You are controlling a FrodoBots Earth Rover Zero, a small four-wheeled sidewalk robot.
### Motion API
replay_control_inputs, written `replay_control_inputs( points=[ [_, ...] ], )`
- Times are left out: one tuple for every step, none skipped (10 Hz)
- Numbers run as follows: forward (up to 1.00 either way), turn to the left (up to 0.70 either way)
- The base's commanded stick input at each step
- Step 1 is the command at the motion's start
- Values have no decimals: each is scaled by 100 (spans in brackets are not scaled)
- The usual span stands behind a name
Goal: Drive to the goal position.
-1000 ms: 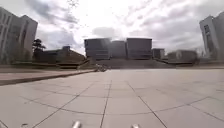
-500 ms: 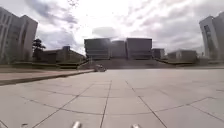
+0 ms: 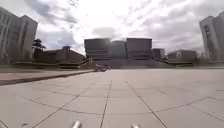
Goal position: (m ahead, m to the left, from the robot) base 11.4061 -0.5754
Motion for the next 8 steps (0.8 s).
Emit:
replay_control_inputs(
  points=[
    [6, 0],
    [6, 0],
    [6, 0],
    [6, 0],
    [6, 0],
    [6, 0],
    [6, 0],
    [6, 0]
  ],
)
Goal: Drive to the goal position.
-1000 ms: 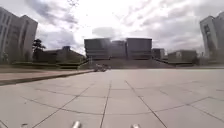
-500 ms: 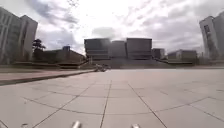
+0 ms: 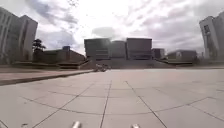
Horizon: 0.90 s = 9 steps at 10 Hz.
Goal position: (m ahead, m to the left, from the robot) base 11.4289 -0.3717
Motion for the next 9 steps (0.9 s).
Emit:
replay_control_inputs(
  points=[
    [6, 0],
    [6, 0],
    [-16, 0],
    [-57, 0],
    [-61, 0],
    [-65, 0],
    [-69, 0],
    [-44, 0],
    [-25, 0]
  ],
)
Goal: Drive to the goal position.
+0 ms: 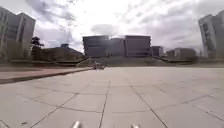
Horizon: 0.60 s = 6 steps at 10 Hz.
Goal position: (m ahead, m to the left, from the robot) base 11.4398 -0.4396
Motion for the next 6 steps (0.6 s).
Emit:
replay_control_inputs(
  points=[
    [-18, 0],
    [-10, 0],
    [-2, 0],
    [8, 0],
    [70, 0],
    [70, 0]
  ],
)
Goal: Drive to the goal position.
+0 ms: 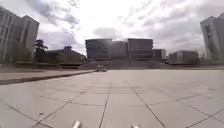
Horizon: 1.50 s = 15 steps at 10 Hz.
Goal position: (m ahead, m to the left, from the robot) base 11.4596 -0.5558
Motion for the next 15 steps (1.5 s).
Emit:
replay_control_inputs(
  points=[
    [70, 0],
    [70, 0],
    [70, 0],
    [70, 0],
    [70, 0],
    [70, 0],
    [70, 0],
    [70, 0],
    [70, 0],
    [70, 0],
    [70, 0],
    [70, 0],
    [70, 0],
    [70, 0],
    [70, 0]
  ],
)
